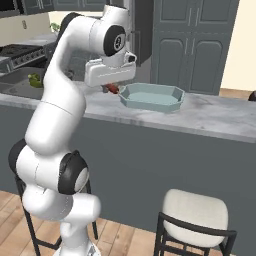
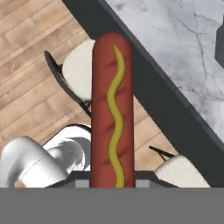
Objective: Place the cold items (cucumber and broccoli) from the fridge in one tupperware on the dining counter. Place the warm items (kebab skewer and hot dog) in the stove area in another tupperware.
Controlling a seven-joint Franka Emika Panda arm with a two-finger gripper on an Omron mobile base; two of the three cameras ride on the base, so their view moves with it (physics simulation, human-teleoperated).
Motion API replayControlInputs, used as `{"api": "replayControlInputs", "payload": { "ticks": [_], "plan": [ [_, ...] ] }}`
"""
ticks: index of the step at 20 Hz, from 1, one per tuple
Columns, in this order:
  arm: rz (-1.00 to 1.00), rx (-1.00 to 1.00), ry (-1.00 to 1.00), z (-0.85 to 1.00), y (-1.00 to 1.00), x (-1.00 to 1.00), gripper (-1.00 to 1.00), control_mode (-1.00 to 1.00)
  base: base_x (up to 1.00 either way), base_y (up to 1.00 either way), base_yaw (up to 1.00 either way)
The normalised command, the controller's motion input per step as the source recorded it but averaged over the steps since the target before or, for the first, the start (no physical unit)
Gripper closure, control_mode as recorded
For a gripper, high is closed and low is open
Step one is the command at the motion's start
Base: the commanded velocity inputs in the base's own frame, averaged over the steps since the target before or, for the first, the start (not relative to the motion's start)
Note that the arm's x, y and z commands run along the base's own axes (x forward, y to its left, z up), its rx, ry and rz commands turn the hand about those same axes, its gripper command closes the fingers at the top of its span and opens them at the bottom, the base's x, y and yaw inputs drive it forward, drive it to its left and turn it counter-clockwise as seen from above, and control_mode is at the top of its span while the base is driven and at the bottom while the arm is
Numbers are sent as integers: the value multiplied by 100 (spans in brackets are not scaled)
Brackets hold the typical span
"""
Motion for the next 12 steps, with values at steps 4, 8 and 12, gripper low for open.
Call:
{"api": "replayControlInputs", "payload": {
  "ticks": [4, 8, 12],
  "plan": [
    [50, 0, -27, -7, -22, 21, 100, -100, 0, 0, 0],
    [38, 0, 14, -4, -22, 61, 100, -100, 0, 0, 0],
    [30, 0, 43, 0, -35, 70, 100, -100, 0, 0, 0]
  ]
}}
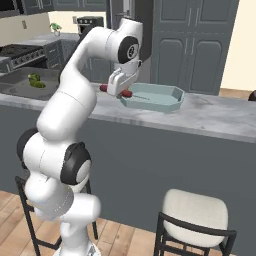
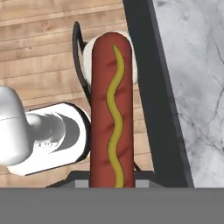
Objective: Place the cold items (cucumber and broccoli) from the fridge in one tupperware on the dining counter. Place the warm items (kebab skewer and hot dog) in the stove area in another tupperware.
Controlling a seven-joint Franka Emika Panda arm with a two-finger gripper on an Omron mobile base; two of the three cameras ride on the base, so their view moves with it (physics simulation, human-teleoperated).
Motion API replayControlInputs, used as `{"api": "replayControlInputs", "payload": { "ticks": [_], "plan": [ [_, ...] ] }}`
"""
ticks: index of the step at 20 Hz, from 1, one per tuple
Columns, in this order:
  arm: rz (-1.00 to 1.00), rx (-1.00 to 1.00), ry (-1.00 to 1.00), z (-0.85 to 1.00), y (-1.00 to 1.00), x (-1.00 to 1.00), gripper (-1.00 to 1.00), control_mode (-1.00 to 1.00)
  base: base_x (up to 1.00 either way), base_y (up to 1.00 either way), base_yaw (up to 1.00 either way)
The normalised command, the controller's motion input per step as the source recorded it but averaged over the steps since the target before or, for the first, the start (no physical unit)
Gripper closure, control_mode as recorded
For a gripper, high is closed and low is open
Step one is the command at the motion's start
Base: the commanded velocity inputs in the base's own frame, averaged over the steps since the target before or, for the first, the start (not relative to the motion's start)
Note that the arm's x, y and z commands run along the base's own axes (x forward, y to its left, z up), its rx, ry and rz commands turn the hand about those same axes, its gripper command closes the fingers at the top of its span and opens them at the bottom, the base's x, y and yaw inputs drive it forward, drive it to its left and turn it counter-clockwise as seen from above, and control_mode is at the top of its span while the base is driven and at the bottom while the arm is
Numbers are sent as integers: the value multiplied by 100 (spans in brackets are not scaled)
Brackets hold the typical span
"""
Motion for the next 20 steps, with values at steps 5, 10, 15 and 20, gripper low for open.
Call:
{"api": "replayControlInputs", "payload": {
  "ticks": [5, 10, 15, 20],
  "plan": [
    [5, 0, 7, -7, -34, 57, 100, -100, 0, 0, 0],
    [0, 0, 0, -16, -19, 43, 100, -100, 0, 0, 0],
    [-1, -2, -2, -17, -1, 43, 100, -100, 0, 0, 0],
    [-1, -30, -40, -43, 2, 23, 100, -100, 0, 0, 0]
  ]
}}
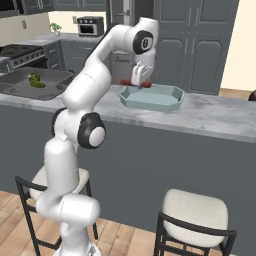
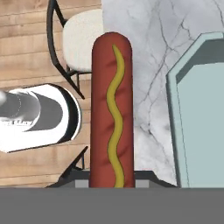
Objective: Place the cold items (cucumber and broccoli) from the fridge in one tupperware on the dining counter. Place the warm items (kebab skewer and hot dog) in the stove area in another tupperware.
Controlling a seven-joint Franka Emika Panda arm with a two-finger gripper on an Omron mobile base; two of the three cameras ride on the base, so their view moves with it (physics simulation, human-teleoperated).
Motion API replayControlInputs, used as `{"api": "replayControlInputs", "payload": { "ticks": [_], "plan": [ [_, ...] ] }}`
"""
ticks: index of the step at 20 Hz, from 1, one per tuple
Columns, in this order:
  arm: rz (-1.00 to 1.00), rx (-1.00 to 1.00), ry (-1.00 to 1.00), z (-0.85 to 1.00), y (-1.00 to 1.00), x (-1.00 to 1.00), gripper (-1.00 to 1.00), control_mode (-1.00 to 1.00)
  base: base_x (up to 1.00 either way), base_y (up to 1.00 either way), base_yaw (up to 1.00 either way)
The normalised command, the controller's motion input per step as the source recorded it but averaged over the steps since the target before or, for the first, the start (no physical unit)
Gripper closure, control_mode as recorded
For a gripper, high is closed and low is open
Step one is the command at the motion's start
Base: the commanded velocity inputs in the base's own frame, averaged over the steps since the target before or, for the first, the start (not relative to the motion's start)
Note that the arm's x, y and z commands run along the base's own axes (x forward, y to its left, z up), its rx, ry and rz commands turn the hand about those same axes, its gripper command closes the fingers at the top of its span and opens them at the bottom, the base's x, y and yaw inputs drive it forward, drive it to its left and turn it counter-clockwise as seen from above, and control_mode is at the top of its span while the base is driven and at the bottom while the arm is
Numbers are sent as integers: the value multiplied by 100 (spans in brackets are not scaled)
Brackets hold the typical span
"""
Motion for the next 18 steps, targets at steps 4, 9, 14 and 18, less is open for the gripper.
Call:
{"api": "replayControlInputs", "payload": {
  "ticks": [4, 9, 14, 18],
  "plan": [
    [0, -42, -76, -47, 8, 6, 100, -100, 0, 0, 0],
    [0, -13, -55, -41, 12, 1, 100, -100, 0, 0, 0],
    [0, 0, 11, -1, 0, 23, 100, -100, 0, 0, 0],
    [0, 0, 68, 0, 0, 26, 100, -100, 0, 0, 0]
  ]
}}
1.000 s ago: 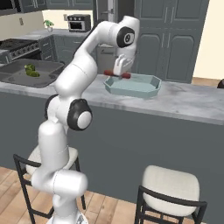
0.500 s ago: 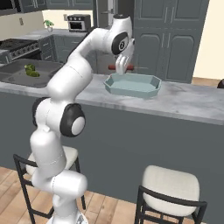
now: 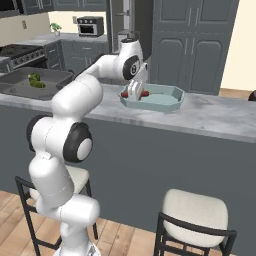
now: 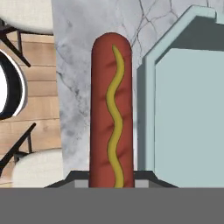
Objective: Place the cold items (cucumber and broccoli) from the fridge in one tupperware on the dining counter. Place the warm items (kebab skewer and hot dog) in the stove area in another tupperware.
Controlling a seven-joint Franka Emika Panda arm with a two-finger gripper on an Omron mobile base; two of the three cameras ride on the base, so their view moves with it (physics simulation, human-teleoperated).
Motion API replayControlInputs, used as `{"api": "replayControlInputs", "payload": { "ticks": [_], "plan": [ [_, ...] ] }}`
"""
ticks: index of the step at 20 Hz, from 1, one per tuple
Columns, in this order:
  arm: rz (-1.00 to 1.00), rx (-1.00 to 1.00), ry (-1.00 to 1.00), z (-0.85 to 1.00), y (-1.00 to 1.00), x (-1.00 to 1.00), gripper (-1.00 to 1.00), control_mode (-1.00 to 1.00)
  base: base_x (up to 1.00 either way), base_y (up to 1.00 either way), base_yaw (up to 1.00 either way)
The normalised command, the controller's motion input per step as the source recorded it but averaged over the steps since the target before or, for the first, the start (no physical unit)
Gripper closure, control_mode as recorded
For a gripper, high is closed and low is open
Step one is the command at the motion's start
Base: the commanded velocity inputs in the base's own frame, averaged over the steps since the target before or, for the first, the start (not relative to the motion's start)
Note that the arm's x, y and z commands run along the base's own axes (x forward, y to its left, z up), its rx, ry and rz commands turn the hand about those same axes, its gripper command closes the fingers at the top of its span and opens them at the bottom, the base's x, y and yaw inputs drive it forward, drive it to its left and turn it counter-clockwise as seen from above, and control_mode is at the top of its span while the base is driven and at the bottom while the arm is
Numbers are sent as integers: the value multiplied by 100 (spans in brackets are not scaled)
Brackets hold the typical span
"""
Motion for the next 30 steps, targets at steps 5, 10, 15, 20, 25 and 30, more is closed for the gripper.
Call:
{"api": "replayControlInputs", "payload": {
  "ticks": [5, 10, 15, 20, 25, 30],
  "plan": [
    [5, 1, 46, -3, -2, 22, 100, -100, 0, 0, 0],
    [6, 0, -9, -11, 0, 4, 100, -100, 0, 0, 0],
    [3, 0, -65, -29, 0, 0, 100, -100, 0, 0, 0],
    [0, 0, -28, -28, 0, 8, 100, -100, 0, 0, 0],
    [1, 0, 11, -6, 0, 23, 100, -100, 0, 0, 0],
    [2, 0, 5, -9, 0, 19, 100, -100, 0, 0, 0]
  ]
}}
